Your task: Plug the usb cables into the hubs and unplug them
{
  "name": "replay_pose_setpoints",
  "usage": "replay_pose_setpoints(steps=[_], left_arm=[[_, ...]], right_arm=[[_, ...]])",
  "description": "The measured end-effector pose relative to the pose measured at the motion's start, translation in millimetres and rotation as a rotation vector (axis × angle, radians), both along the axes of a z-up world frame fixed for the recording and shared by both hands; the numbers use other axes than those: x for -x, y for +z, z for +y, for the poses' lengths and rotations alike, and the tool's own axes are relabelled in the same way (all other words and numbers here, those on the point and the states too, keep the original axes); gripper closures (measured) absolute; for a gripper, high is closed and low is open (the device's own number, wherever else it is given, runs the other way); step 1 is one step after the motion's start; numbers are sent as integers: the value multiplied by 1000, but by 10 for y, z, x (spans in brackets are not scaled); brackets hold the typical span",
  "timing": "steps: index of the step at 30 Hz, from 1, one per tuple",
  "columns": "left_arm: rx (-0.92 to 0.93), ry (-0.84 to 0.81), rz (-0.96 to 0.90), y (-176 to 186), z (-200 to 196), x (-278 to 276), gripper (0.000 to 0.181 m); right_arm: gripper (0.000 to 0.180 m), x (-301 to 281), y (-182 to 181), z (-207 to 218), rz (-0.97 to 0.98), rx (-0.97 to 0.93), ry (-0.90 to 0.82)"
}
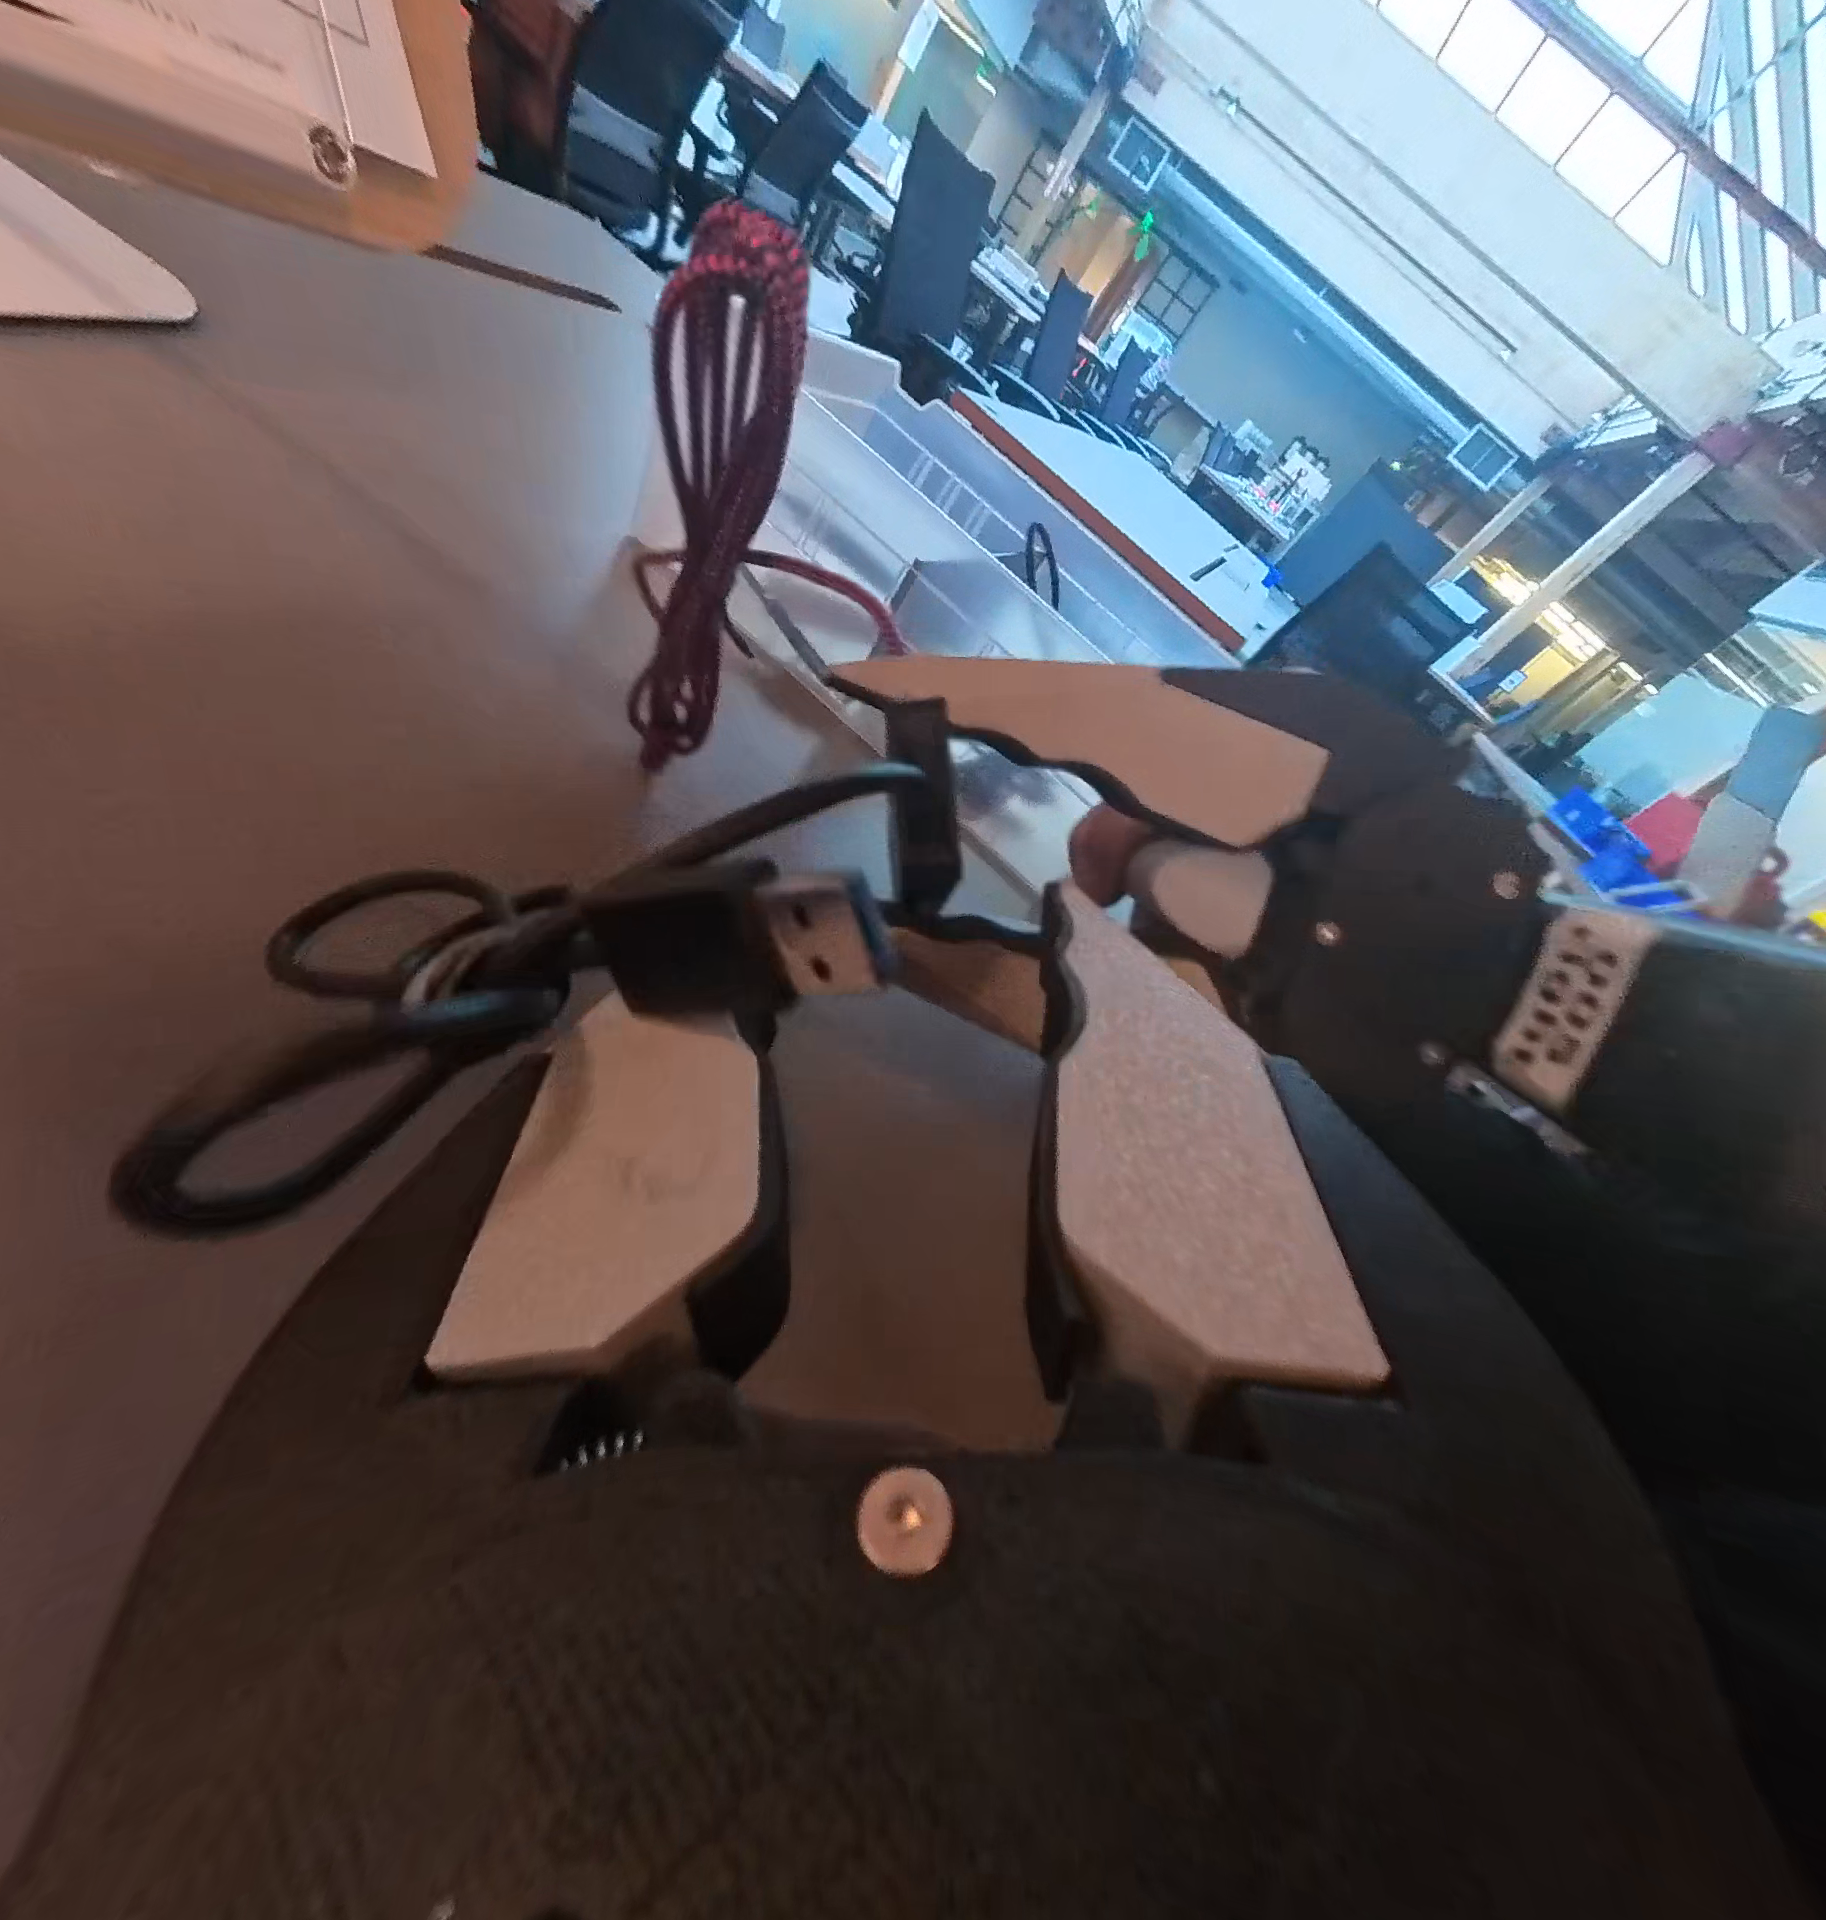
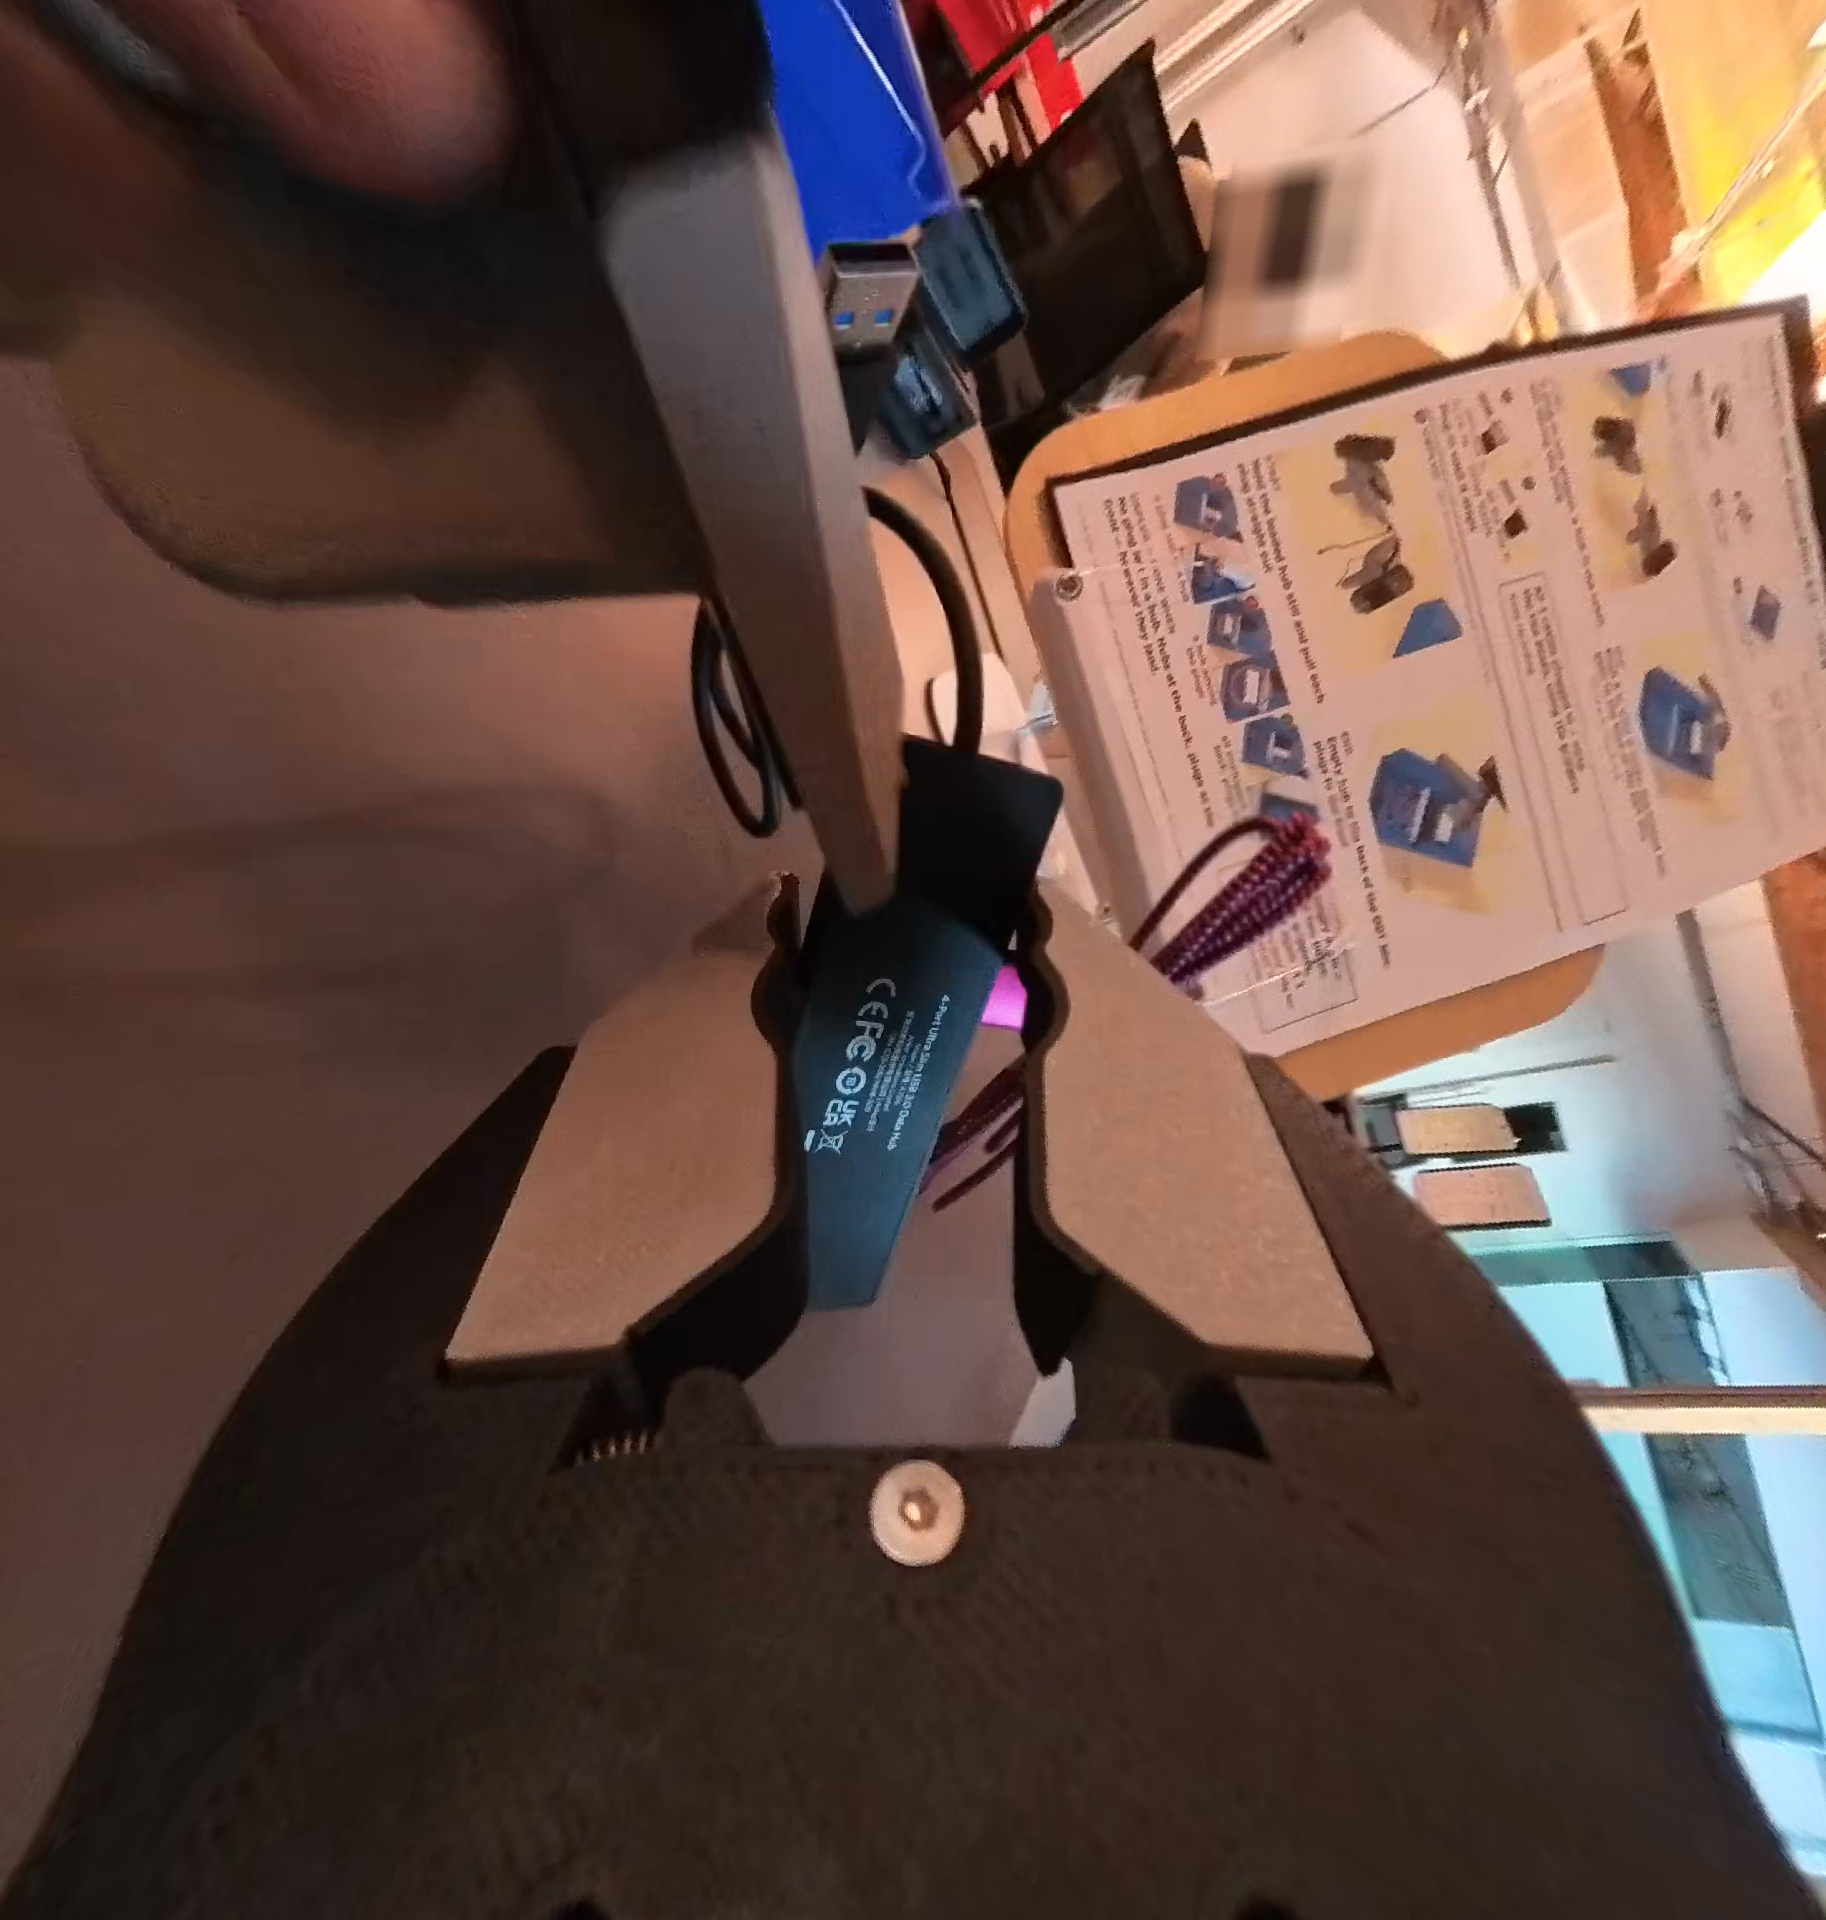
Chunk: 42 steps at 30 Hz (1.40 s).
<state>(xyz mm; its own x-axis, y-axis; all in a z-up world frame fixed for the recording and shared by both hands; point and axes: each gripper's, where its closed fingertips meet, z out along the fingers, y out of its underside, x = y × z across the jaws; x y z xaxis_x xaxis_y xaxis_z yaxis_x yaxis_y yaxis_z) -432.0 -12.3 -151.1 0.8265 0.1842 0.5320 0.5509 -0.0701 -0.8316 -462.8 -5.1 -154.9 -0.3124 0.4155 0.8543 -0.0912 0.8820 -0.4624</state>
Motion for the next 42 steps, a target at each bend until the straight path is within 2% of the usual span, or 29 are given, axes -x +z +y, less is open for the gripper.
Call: replay_pose_setpoints(steps=[1, 2, 4, 6, 8, 14, 18, 22, 24, 27, 31, 35, 38, 42], left_arm=[[4, 8, 10, -18, 39, 32, 134], [12, 25, 23, -41, 70, 85, 133], [-15, 0, 56, -25, 130, 99, 147], [-38, -49, 100, -6, 174, 51, 170], [4, -47, 201, -56, 181, 83, 173], [61, -107, 348, -26, 89, 114, 175], [80, -56, 375, -14, -3, 227, 172], [-37, -50, 333, 73, -95, 250, 173], [-88, -77, 329, 101, -123, 193, 175], [-209, -175, 318, 203, -165, 3, 174], [-256, -235, 291, 248, -142, -105, 174], [-270, -280, 280, 261, -86, -205, 175], [-290, -279, 251, 279, -91, -200, 170], [-285, -245, 251, 262, -75, -167, 174]], right_arm=[[141, -15, 22, -40, 18, -1, 11], [141, -36, 32, -90, 30, 1, 29], [140, -48, 3, -147, 36, -15, 42], [138, -30, -75, -153, 21, -48, 47], [138, -32, -114, -148, 2, -38, 72], [138, -179, 11, -144, -135, 144, 203], [145, -104, 123, 149, -128, 187, 132], [162, -67, -65, 196, -409, 471, 139], [156, -121, -59, 77, -544, 653, 237], [160, -311, 102, -99, -736, 894, 457], [161, -437, 367, -177, -796, 1114, 666], [174, -455, 324, -235, -821, 1130, 701], [175, -456, 340, -238, -818, 1157, 719], [175, -425, 326, -222, -823, 1168, 691]])
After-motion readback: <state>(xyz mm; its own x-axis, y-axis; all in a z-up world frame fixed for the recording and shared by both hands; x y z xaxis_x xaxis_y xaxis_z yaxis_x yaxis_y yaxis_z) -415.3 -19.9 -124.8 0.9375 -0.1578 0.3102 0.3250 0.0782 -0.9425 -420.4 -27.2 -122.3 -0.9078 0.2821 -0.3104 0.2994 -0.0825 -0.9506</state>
